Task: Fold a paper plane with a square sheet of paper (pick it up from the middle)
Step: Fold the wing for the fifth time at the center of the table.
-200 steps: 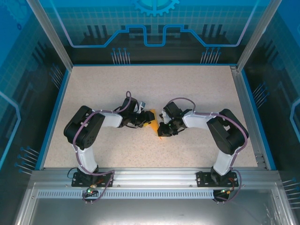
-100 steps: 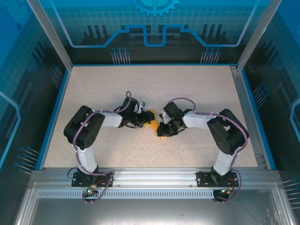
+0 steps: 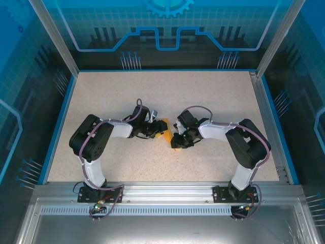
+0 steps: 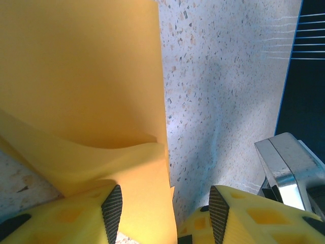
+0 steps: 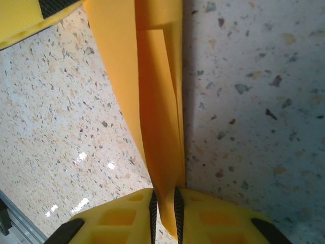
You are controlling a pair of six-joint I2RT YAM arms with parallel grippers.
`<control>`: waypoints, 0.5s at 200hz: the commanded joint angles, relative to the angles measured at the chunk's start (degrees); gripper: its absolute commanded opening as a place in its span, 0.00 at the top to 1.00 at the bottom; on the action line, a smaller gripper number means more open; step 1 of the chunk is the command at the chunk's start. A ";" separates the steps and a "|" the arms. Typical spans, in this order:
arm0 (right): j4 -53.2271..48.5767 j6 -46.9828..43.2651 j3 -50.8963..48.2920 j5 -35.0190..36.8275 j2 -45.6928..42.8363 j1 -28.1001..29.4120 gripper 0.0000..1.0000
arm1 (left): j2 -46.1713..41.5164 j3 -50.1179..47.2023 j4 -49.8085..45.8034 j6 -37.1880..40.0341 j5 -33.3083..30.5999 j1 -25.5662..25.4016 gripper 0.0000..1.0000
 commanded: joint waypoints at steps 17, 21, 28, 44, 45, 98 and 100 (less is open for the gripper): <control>-3.22 -0.18 0.46 1.25 1.31 0.66 0.86 | 3.78 0.18 -1.83 2.46 -0.72 -0.80 0.49; -3.31 -0.16 0.40 1.39 1.47 0.66 0.87 | 3.73 0.18 -1.83 2.44 -0.72 -0.86 0.49; -3.65 -0.07 0.17 1.81 1.93 0.50 0.89 | 3.70 0.18 -1.89 2.42 -0.72 -0.87 0.49; -3.29 0.32 -0.81 0.72 2.66 -0.16 0.92 | 3.70 0.19 -1.78 2.38 -0.70 -0.87 0.49; -3.08 0.39 -0.98 0.62 2.65 -0.19 0.92 | 3.70 0.23 -1.80 2.38 -0.71 -0.87 0.49; -1.16 0.66 -2.33 -2.86 -0.66 -1.27 0.85 | 3.88 0.23 -1.99 2.51 -0.55 -0.82 0.49; -1.20 0.64 -2.24 -2.89 -0.78 -1.27 0.85 | 3.87 0.19 -1.99 2.55 -0.57 -0.86 0.49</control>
